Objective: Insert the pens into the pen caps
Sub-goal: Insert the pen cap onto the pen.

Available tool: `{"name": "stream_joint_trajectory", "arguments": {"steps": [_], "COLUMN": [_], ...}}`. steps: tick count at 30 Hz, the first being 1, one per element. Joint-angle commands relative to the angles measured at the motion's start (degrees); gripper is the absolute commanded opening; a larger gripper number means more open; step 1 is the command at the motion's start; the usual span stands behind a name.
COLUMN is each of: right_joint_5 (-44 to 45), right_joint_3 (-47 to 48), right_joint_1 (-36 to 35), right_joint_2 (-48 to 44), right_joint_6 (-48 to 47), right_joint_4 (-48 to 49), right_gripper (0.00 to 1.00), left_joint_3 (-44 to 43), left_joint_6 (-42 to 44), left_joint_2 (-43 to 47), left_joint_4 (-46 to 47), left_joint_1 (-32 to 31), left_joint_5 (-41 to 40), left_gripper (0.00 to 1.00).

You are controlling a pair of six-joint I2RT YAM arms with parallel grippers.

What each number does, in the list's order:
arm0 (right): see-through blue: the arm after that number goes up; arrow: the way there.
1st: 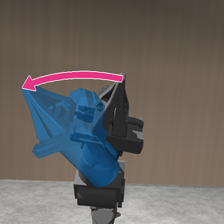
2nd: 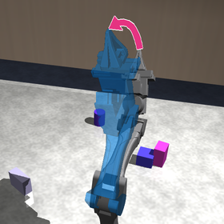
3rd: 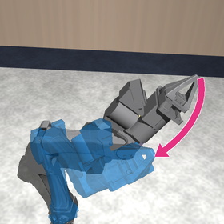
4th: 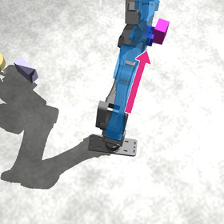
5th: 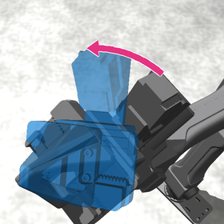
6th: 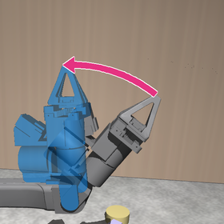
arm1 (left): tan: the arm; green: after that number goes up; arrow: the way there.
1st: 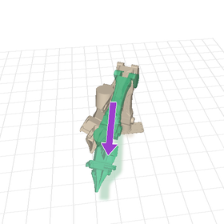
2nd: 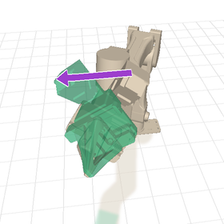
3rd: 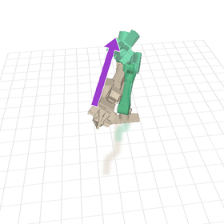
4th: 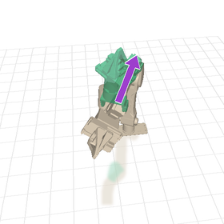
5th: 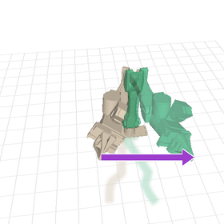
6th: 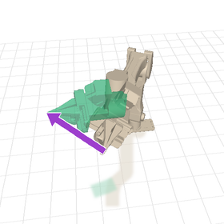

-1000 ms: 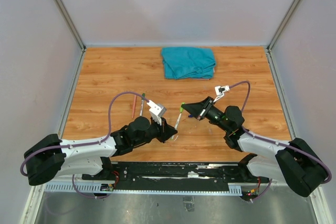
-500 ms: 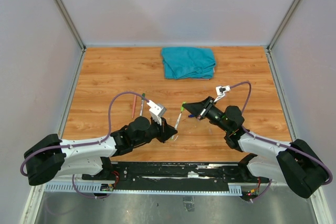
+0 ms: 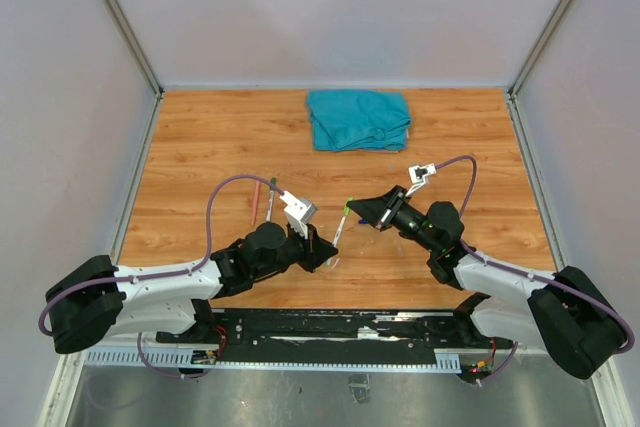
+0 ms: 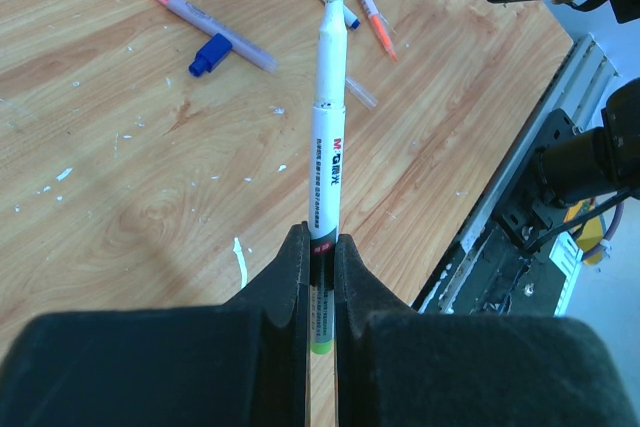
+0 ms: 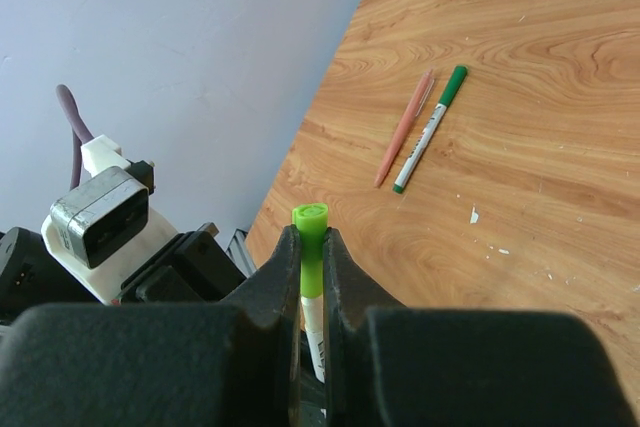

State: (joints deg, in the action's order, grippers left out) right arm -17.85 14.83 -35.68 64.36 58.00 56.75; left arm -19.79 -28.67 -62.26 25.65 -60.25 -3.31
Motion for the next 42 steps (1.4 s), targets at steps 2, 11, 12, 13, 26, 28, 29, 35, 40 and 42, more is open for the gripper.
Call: {"name": "stream_joint_trajectory", "arguments": {"steps": [2,11,12,13,26,28,29,35,40,42], "right_joint_5": [-2.12,-4.24,-4.33,-4.31,-2.24,-1.68,-1.29,2.48,9.31,11.07], "right_joint_3": [0.07,-0.17,-0.35,-0.59,-4.43,-4.38,-4.22,-2.58,1.07,3.15], "right_joint_1": [-1.54,-2.17,-2.32,-2.40,-4.32,-4.38,-4.37,-4.31,-4.37,-4.33], "right_joint_2": [-0.43,1.09,1.27,1.29,-0.32,-1.51,-2.23,-10.36,-19.15,-21.51], "right_joint_6": [-1.91,-2.43,-2.64,-2.83,-4.17,-4.40,-4.74,-9.26,-13.30,-14.93], "right_joint_4": [0.74,1.54,1.70,1.73,2.12,2.19,1.80,-8.84,-25.05,-28.39], "right_gripper": [0.01,0.01,0.01,0.01,0.20,0.27,0.31,0.57,0.71,0.72], "left_joint_3": [-0.97,-1.24,-1.28,-1.27,-0.68,-0.37,-0.24,0.68,0.90,1.05], "left_joint_6": [0.94,0.80,0.76,0.75,-0.93,-1.16,-1.32,-2.01,-1.47,-1.11], "left_joint_2": [-0.29,-0.47,-0.45,-0.32,1.44,1.38,1.42,2.27,4.41,5.22], "left_joint_4": [2.21,2.04,2.04,1.96,3.35,3.75,3.90,3.57,1.56,0.82], "left_joint_1": [-0.80,-0.82,-0.79,-0.80,-0.77,-0.80,-0.80,-0.80,-0.79,-0.82], "left_joint_5": [-0.47,-0.38,-0.38,-0.45,-0.48,-0.37,-0.38,-0.78,-0.95,-0.70], "left_gripper": [0.00,0.01,0.00,0.00,0.01,0.00,0.00,0.01,0.01,0.00]}}
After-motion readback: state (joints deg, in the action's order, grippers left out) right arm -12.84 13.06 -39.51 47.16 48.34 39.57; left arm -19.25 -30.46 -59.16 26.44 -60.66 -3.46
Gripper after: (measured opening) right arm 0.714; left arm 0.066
